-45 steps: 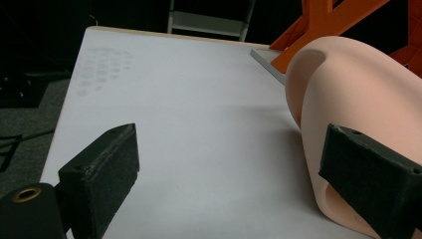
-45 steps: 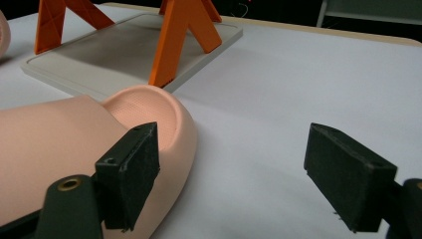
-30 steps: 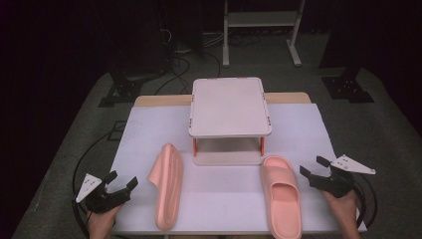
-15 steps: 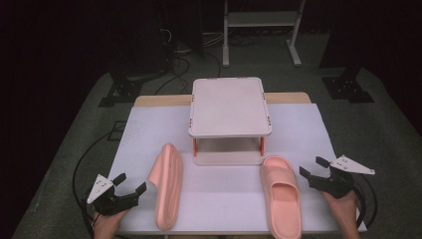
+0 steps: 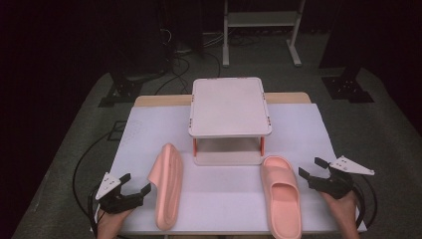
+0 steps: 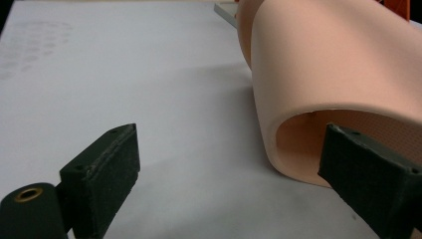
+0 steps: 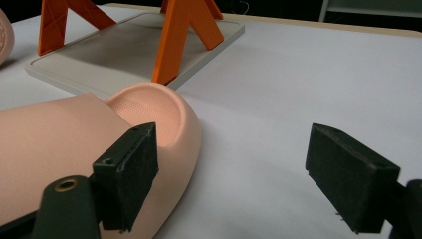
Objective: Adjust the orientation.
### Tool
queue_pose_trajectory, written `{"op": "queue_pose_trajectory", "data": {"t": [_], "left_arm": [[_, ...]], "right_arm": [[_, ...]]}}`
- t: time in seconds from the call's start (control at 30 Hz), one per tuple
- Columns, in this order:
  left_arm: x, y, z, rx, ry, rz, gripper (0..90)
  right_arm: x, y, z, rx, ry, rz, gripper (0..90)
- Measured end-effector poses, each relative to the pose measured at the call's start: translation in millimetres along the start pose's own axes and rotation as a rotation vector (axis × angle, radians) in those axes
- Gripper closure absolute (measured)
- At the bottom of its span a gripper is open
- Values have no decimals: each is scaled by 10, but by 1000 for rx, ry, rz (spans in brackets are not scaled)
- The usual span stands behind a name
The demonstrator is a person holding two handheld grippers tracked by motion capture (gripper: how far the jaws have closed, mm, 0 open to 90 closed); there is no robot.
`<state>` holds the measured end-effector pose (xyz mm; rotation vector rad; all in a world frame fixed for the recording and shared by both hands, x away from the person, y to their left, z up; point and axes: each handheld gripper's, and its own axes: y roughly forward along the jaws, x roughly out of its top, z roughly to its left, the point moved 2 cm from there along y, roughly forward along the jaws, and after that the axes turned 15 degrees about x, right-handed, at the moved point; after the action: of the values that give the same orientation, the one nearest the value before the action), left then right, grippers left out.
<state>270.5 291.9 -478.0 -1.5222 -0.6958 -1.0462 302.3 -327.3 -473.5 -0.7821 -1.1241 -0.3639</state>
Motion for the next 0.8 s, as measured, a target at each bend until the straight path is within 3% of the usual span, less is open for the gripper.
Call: {"op": "queue_pose_trajectory", "data": {"t": [0.13,0.47,0.6,0.8], "left_arm": [[15,33,-27,-30,11,24,137],[44,114,-103,-61,51,43,250],[52,146,-142,-77,36,54,281],[63,174,-176,-104,43,52,369]], "right_arm": [[4,-11,5,1,1,-5,202],[5,-29,9,1,5,-15,202],[2,-31,10,2,6,-16,202],[1,-48,10,2,11,-16,202]]}}
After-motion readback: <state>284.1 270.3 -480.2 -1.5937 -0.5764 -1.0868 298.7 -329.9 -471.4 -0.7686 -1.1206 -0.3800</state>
